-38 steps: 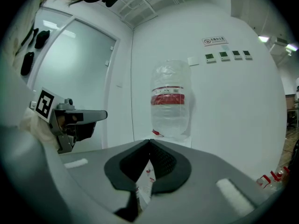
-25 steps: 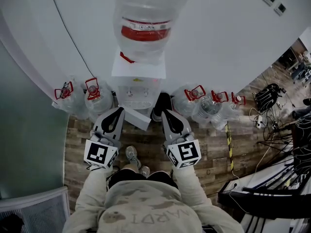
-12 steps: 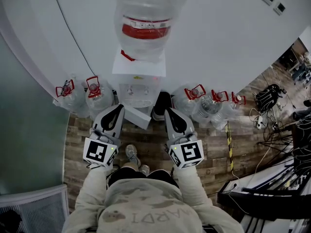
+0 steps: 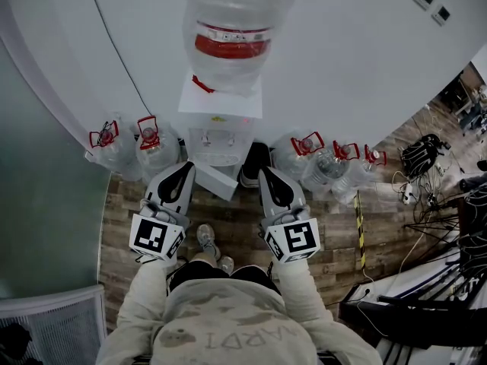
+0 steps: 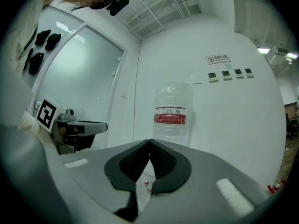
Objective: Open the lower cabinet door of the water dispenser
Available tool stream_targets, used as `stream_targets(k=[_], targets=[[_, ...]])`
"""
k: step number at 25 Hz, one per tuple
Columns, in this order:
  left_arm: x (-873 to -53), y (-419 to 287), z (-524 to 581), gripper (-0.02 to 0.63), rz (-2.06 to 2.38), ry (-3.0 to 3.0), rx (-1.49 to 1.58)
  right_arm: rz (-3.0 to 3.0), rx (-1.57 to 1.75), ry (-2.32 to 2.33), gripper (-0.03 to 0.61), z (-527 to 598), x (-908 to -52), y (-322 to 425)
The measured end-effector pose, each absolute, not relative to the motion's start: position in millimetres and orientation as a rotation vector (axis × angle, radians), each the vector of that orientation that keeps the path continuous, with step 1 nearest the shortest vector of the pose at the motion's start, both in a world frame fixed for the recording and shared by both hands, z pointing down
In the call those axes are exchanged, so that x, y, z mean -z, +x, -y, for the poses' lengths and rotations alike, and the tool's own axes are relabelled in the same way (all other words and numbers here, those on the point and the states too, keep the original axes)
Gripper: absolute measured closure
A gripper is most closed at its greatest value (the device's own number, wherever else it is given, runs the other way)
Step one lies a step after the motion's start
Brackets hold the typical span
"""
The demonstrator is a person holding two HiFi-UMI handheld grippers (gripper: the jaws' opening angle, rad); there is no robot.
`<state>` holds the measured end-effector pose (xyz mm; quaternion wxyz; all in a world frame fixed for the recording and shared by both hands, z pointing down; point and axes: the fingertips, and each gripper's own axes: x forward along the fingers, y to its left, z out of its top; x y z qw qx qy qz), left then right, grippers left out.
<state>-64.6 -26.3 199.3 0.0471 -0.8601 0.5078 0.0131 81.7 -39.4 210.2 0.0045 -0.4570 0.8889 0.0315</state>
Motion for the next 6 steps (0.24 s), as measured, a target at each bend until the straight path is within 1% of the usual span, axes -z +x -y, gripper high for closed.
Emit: stream_targets(k=[6], targets=[[-201.7,-64.2,26.4,0.612,-1.547,-2.624,-0.038,-2.801,-0.137,-1.422,0.570,39.9,-209.3,79.3]])
